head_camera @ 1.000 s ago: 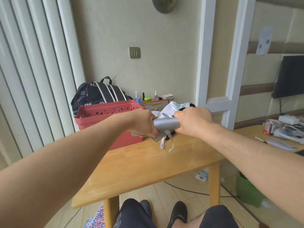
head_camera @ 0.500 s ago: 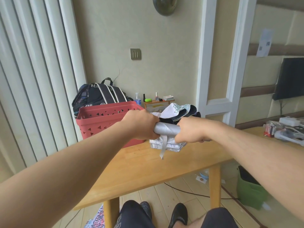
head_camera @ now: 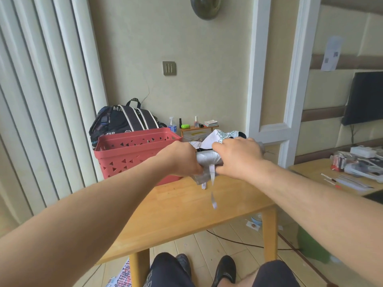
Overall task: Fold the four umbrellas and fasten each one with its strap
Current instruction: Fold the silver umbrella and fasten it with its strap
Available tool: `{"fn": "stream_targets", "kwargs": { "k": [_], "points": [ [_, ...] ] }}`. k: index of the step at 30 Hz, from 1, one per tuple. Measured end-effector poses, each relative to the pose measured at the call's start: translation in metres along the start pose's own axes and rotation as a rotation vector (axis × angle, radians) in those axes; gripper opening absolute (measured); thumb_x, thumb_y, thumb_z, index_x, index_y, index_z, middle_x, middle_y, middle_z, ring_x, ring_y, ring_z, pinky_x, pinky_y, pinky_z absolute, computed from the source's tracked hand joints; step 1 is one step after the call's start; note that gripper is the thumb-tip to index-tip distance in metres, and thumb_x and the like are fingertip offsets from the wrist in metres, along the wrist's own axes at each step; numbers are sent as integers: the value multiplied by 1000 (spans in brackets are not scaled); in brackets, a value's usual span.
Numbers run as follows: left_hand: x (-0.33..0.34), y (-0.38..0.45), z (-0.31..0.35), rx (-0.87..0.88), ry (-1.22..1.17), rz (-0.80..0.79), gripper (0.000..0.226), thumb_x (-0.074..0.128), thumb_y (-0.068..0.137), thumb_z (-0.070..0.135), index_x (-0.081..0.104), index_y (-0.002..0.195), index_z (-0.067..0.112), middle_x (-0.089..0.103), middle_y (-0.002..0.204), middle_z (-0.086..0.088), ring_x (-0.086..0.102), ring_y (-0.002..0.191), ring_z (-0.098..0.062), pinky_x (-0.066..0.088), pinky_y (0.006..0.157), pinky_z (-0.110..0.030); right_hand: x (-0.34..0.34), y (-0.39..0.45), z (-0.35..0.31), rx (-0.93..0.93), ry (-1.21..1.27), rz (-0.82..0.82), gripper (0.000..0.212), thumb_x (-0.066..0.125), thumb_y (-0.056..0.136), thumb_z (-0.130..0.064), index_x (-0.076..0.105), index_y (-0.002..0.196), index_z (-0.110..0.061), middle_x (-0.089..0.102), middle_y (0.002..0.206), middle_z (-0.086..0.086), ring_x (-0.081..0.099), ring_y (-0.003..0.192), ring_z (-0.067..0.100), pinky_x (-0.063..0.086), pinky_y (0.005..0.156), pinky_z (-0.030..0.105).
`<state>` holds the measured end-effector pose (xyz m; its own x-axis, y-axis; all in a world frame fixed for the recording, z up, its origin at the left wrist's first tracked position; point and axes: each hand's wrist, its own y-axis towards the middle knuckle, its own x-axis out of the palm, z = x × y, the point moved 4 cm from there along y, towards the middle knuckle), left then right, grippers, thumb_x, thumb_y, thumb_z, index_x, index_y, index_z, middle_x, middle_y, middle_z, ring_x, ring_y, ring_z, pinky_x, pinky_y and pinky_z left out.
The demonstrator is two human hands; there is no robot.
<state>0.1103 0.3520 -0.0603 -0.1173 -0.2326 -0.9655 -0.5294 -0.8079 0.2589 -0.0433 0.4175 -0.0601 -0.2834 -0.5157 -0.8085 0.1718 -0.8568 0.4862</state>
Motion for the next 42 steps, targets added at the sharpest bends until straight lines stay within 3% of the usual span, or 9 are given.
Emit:
{"fn": "stream_targets", "kwargs": {
  "k": [6, 10, 13, 19, 23, 26, 32, 37, 42],
  "points": [
    [1, -17, -8, -85, -355, -296, 37, 82, 71, 45, 73, 79, 10, 61, 57, 3, 52, 47, -20, 42, 51, -25, 2, -5, 7, 41, -40, -24, 35, 57, 86, -62, 57, 104, -32, 69, 99, -4, 65, 92, 29, 48, 75, 35],
    [-5, -22, -7, -24, -277, -367, 33, 80, 75, 49, 70, 80, 18, 65, 56, 6, 59, 47, -16, 52, 59, -27, -2, -10, -2, 59, 26, -75, 16, 56, 87, -51, 49, 88, -36, 55, 86, -5, 50, 80, 27, 51, 71, 34],
    [-6, -21, -7, 52, -50, -293, 32, 70, 80, 56, 66, 94, 27, 74, 74, 5, 72, 68, -18, 62, 69, -33, 2, -9, -4, 88, 25, -116, 17, 56, 84, -48, 54, 84, -31, 62, 88, -6, 55, 80, 26, 55, 73, 35],
    [-1, -10, 8, 245, 220, 74, 37, 61, 85, 46, 54, 119, 33, 63, 100, 5, 61, 96, -25, 50, 69, -37, 10, -5, -3, 202, 190, -324, 33, 63, 78, -58, 64, 86, -26, 63, 85, -6, 60, 75, 17, 49, 65, 30],
    [3, -10, 4, 211, 248, 166, 34, 59, 85, 61, 58, 103, 32, 59, 89, 9, 63, 90, -25, 43, 68, -34, 8, -7, 4, 216, 277, -418, 33, 67, 70, -53, 66, 82, -22, 67, 81, -4, 63, 72, 18, 52, 70, 30],
    [4, -12, -2, 170, 242, 185, 35, 59, 81, 66, 54, 85, 32, 53, 73, 10, 61, 77, -24, 46, 63, -32, 11, -9, 6, 179, 330, -456, 34, 68, 68, -50, 59, 77, -18, 59, 69, -4, 50, 58, 21, 37, 58, 29],
    [4, -16, 3, 159, 259, 156, 28, 64, 78, 57, 57, 87, 31, 56, 75, 9, 61, 75, -24, 48, 63, -31, 19, -8, 10, 140, 453, -490, 37, 69, 64, -50, 53, 75, -19, 49, 63, -2, 39, 56, 22, 30, 55, 33],
    [10, -17, 6, 123, 243, 103, 24, 67, 81, 50, 57, 90, 29, 51, 74, 9, 58, 75, -24, 46, 63, -32, 24, -9, 8, 100, 318, -415, 41, 66, 68, -64, 62, 82, -26, 65, 76, -7, 60, 67, 18, 47, 61, 30],
    [8, -13, 0, 41, 145, 88, 26, 68, 78, 49, 56, 84, 26, 56, 77, 5, 60, 75, -23, 45, 61, -31, 10, -1, -2, -30, 42, -37, 41, 59, 80, -65, 56, 106, -34, 62, 104, -6, 60, 105, 25, 46, 79, 36]
  ]
}}
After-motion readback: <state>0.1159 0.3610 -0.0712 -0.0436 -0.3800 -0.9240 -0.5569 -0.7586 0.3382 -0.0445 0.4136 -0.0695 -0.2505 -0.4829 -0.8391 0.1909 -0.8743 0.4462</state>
